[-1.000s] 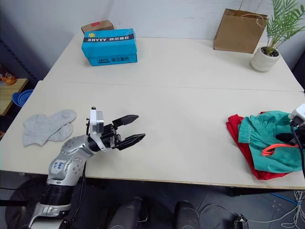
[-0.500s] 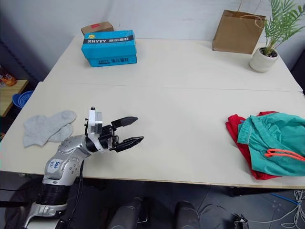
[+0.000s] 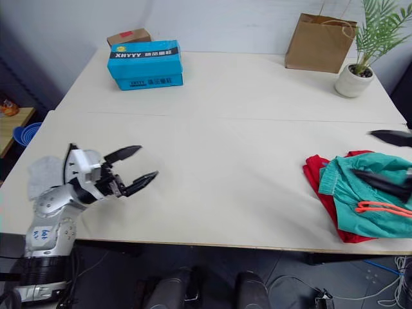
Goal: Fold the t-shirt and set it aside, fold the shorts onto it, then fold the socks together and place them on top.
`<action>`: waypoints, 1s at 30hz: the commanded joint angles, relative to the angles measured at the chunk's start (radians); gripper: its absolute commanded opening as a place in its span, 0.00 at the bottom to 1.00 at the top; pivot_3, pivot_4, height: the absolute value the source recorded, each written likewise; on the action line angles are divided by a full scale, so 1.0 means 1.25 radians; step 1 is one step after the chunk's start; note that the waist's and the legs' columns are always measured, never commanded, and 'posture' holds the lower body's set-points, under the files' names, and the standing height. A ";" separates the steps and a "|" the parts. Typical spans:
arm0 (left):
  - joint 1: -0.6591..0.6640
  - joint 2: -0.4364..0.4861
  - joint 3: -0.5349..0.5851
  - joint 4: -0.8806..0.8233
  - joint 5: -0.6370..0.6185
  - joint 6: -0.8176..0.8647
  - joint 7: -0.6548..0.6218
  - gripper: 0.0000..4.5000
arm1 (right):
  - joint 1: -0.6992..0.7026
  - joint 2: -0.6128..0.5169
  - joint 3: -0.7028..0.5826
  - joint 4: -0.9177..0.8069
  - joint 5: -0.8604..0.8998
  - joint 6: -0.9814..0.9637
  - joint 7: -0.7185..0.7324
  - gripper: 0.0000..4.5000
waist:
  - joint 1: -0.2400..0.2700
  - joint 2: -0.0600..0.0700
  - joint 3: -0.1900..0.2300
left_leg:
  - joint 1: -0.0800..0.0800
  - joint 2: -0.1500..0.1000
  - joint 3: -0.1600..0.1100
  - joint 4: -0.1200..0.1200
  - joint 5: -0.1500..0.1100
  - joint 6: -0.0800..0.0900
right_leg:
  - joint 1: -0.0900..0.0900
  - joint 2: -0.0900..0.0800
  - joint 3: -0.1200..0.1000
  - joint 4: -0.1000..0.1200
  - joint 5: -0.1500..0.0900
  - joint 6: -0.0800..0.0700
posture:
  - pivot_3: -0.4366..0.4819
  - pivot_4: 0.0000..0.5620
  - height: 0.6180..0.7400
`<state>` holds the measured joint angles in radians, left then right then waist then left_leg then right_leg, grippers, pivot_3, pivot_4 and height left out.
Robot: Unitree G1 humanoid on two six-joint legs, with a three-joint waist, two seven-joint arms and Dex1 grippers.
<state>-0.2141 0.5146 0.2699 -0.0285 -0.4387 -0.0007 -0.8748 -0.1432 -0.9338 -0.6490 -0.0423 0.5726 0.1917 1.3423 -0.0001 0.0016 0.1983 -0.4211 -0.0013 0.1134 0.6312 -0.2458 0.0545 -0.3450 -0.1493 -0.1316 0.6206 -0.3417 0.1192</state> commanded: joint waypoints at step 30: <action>0.599 -0.015 0.427 -0.304 -0.055 0.266 0.402 1.00 | 0.099 0.319 0.463 -0.266 -0.052 -0.206 -0.223 0.99 | 0.008 -0.010 -0.003 | 0.000 0.001 0.000 -0.003 -0.004 0.003 | -0.007 0.000 0.006 -0.002 -0.002 -0.004 | 0.48 0.27 1.00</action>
<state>0.5273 0.4298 0.8238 -0.3549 -0.5532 0.3384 -0.3310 -0.0124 -0.5300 -0.0784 -0.3249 0.4810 -0.0785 1.0645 0.0103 -0.0109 0.1939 -0.4215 -0.0004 0.1142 0.6271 -0.2504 0.0581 -0.3547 -0.1486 -0.1224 0.6178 -0.3460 0.1117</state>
